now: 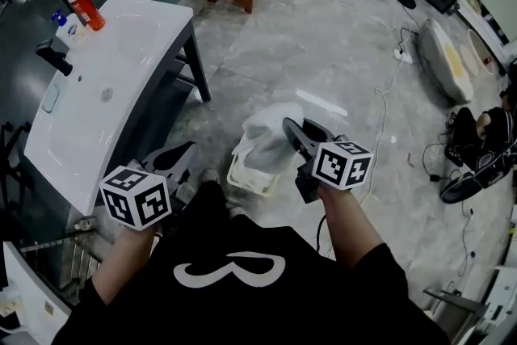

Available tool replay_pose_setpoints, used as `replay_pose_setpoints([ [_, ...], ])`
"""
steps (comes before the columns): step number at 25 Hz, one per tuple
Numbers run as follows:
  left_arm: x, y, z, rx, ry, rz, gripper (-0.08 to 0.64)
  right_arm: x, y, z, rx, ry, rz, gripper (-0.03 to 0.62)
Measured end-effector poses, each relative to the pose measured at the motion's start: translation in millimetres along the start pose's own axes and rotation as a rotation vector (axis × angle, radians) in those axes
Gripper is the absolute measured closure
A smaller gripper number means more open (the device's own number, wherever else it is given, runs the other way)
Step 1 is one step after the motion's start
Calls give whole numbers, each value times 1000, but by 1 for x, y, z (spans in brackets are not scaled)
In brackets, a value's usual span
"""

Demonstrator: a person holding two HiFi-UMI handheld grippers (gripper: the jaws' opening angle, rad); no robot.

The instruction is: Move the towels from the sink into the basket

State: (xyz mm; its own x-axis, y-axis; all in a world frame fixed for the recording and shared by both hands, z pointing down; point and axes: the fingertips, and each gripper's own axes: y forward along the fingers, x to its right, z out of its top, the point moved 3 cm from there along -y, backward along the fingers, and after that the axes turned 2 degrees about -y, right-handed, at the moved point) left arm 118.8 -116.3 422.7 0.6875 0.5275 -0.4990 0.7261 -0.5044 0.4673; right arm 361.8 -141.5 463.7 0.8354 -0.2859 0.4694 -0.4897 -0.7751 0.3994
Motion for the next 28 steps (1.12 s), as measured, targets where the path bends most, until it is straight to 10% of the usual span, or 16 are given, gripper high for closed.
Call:
replay_pose_setpoints([
  [15,-68,115,-72,-239,0,-23,554,138,75,-152,-197,295,-288,499],
  [28,-122,188,-115,-362,-15,23,554,216,137,-258,-365,452,-375,499],
])
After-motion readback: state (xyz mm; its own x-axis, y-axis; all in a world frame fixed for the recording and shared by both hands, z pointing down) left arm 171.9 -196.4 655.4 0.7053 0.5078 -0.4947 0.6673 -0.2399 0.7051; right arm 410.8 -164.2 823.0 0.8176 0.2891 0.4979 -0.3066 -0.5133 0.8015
